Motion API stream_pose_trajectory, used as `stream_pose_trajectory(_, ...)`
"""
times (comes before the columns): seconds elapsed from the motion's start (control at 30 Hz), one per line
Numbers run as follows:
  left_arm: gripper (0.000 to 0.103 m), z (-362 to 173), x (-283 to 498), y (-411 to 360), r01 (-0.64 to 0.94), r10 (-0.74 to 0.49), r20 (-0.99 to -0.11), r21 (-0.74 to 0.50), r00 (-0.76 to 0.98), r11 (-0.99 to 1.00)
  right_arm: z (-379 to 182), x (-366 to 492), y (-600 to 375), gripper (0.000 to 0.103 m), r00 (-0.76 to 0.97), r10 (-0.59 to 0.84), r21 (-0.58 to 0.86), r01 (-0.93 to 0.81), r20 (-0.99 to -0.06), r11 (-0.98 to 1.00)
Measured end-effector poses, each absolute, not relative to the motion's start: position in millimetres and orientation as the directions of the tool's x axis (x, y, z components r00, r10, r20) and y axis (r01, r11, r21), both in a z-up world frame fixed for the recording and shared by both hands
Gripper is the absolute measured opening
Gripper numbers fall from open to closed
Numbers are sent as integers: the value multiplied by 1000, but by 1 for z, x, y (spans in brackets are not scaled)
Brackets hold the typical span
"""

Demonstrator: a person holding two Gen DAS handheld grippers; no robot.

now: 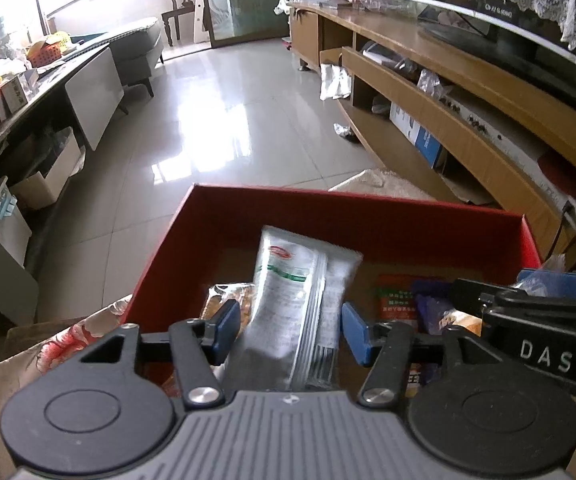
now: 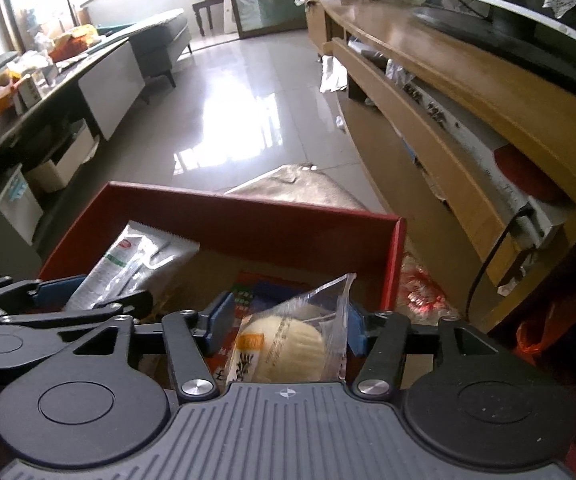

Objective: Organize snacks
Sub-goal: 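Open both tools to drop the packets into the red box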

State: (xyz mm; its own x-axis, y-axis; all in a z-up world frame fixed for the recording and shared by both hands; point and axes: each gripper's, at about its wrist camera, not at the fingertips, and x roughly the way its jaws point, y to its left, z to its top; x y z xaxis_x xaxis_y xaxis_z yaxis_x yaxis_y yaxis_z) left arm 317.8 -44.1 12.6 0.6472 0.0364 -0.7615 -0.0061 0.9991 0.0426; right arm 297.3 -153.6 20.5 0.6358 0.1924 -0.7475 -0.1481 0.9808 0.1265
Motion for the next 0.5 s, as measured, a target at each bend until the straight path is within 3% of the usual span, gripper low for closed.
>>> stream_pose_trajectory(0.5,67,46,293,-40,-16,29,-707,26,706,1000,47,289,-163,73,705,149,105,-106,-693,989)
